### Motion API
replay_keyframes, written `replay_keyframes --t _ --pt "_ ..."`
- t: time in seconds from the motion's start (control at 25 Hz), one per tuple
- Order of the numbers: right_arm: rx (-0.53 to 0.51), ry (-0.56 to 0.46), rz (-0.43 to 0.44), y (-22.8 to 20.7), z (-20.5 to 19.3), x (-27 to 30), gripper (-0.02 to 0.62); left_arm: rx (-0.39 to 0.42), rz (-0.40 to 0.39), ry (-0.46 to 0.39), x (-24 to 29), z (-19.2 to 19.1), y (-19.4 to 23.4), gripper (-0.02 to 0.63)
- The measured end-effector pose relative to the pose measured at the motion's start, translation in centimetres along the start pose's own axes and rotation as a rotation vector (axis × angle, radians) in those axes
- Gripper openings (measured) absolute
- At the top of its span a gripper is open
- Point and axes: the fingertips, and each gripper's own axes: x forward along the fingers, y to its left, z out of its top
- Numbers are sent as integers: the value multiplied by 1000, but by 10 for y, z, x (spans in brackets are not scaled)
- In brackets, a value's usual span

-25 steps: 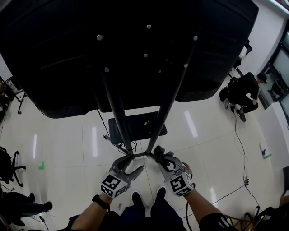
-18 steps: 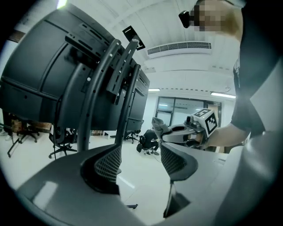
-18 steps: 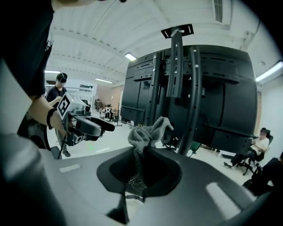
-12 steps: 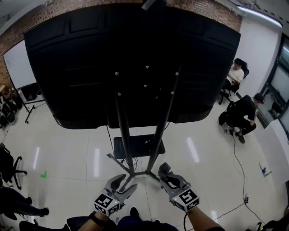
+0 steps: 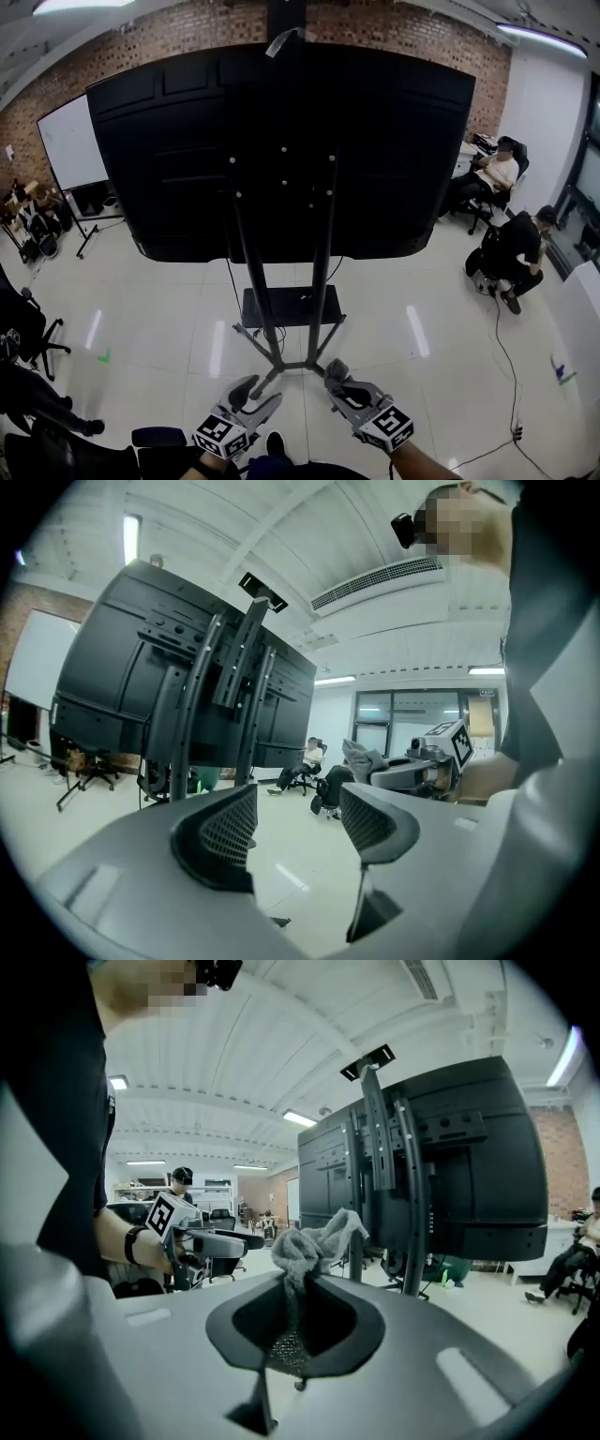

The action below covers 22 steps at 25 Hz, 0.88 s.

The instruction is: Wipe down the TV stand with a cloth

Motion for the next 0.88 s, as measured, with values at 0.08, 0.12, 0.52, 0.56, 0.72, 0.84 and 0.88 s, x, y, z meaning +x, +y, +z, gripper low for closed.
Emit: replay_keyframes --t 0.08,0.12,0.52,0.56,0.72,0.84,0.88 --pt "-8 3 19 9 -7 -17 32 11 25 -1 -7 -5 -14 302" --pt "-13 7 23 13 -10 -25 32 11 33 0 -10 -7 -20 302" --pt "-41 -25 30 41 -6 -52 31 21 49 -20 -46 -1 -59 302" --pt "-42 -30 30 44 -4 -52 31 24 45 -20 -48 0 -60 302" --pt "-63 -45 32 61 8 -50 31 40 33 -24 -58 6 -62 302" --pt "-83 -47 30 69 13 -51 31 43 33 -29 -68 10 -62 302" --pt "-83 -50 27 71 14 -51 31 44 31 -29 -70 8 -60 302"
